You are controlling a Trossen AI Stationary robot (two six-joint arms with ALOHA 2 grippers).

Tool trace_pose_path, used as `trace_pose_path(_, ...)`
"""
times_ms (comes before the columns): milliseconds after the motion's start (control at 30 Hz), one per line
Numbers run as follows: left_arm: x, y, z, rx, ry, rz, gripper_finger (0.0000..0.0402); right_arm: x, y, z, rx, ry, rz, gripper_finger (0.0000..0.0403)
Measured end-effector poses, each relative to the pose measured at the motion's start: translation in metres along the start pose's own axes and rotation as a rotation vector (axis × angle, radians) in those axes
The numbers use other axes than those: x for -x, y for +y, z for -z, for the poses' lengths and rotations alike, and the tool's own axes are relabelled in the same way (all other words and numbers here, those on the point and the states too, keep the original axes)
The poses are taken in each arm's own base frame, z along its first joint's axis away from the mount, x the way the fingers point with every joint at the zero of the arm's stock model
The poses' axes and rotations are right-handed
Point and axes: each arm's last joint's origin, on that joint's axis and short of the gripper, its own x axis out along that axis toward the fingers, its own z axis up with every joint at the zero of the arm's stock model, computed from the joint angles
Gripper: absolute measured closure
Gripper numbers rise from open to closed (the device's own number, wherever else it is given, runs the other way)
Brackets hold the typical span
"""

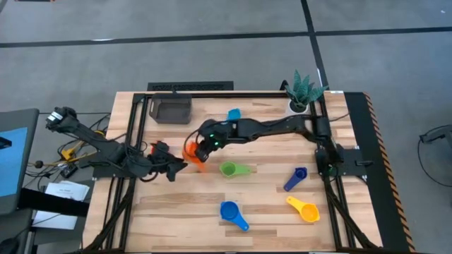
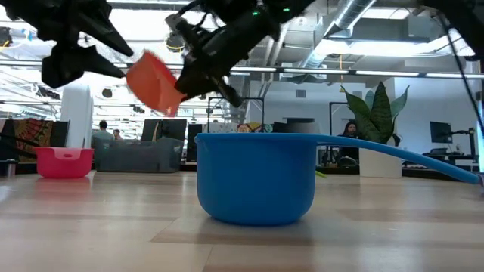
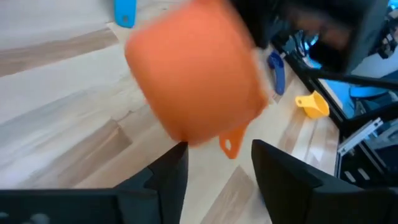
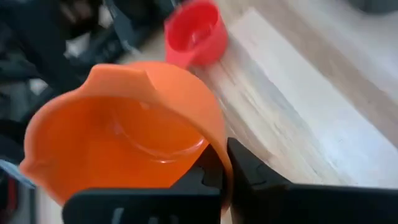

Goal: Nest measuring cups in basket
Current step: Move the orange measuring cup to the center of the table

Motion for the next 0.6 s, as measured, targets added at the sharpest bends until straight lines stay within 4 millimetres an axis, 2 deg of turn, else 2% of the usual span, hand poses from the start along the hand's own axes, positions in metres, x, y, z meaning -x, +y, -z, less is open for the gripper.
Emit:
trace_pose_path(133,0.014,-0.001,-0.014,0.009,-0.024,-0.008,0.0232,-0.036,0.011,0.010,0.036,0.138,0.028,0.0391)
trace_pose_path(200,0.020,0.000,-0.019,-0.006,-0.015,-0.021,0.0233,-0.048,0.020,0.011,0.046,0.158,0.018,0.0392)
trace_pose_path(333,0.031,-0.003,-0.030,-0.039,0.009,-0.049,0.0243,-0.059,0.030,0.003,0.048,0.175,0.012,0.0383)
trace_pose_path(467,0.038,-0.004,-0.036,-0.074,0.047,-0.085,0.0252,-0.073,0.024,0.007,0.041,0.251,0.063,0.0382)
trace_pose_path(600,0.042,-0.004,-0.040,-0.107,0.067,-0.123,0.0258,-0.075,0.016,0.011,0.013,0.300,0.078,0.0388)
